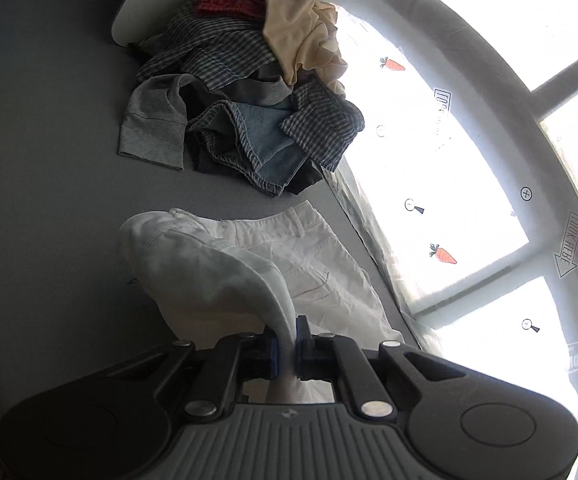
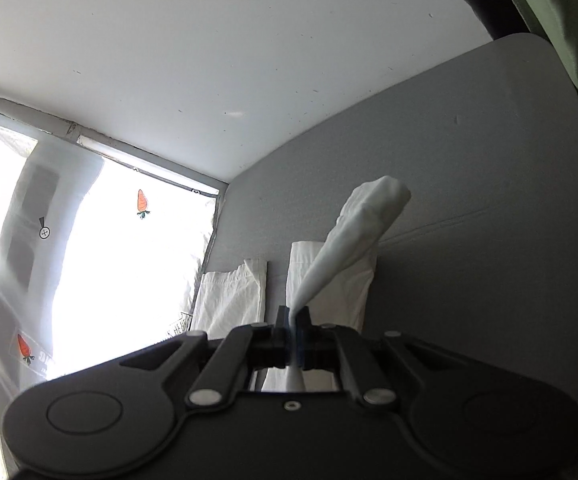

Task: Fold clothes
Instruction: 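Lift the shirt with both grippers pinching its fabric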

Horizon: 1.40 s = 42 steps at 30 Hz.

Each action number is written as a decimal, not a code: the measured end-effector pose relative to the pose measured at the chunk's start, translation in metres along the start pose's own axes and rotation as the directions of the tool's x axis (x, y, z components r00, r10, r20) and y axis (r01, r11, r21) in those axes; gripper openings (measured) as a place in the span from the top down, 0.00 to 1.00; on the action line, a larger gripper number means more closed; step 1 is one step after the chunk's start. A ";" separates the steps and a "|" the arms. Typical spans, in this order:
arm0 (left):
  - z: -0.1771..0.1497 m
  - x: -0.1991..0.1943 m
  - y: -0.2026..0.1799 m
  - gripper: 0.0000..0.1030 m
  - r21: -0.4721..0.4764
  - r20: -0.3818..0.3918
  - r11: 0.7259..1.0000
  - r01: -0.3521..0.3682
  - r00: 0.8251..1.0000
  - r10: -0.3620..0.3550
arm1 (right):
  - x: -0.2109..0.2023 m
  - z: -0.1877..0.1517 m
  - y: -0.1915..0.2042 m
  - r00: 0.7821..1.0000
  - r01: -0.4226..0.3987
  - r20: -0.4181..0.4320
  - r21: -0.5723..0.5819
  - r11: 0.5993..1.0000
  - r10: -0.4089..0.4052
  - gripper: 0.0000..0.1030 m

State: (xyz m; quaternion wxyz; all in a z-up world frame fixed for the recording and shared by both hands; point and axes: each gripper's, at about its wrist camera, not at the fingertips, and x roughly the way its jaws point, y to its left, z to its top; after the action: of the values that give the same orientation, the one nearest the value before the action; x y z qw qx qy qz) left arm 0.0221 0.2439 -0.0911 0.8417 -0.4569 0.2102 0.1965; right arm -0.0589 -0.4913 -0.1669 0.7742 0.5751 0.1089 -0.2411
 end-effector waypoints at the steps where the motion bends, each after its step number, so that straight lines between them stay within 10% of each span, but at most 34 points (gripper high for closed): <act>1: 0.004 -0.001 -0.009 0.93 0.007 0.016 1.000 0.020 1.000 -0.020 | -0.002 0.004 0.012 0.999 -0.040 0.008 -0.008 0.999 0.040 0.97; 16: 0.057 -0.033 -0.079 0.93 0.091 0.191 0.974 0.207 0.956 -0.221 | -0.055 0.047 0.160 0.870 -0.450 0.104 -0.230 0.863 0.481 0.97; 26: 0.038 0.013 -0.074 0.93 0.144 0.178 0.985 0.096 0.977 -0.121 | 0.009 0.038 0.150 0.930 -0.348 0.079 -0.117 0.930 0.358 0.97; 42: 0.055 0.140 -0.126 0.93 0.130 0.144 0.991 -0.006 0.989 -0.013 | 0.168 0.020 0.203 0.958 -0.285 -0.039 -0.098 0.953 0.283 0.97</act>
State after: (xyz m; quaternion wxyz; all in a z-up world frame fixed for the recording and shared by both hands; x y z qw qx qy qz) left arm 0.2145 0.2465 -0.0521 0.8831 -0.3859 0.1602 0.2136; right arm 0.1846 -0.5071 -0.0651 0.8280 0.5470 0.0469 -0.1143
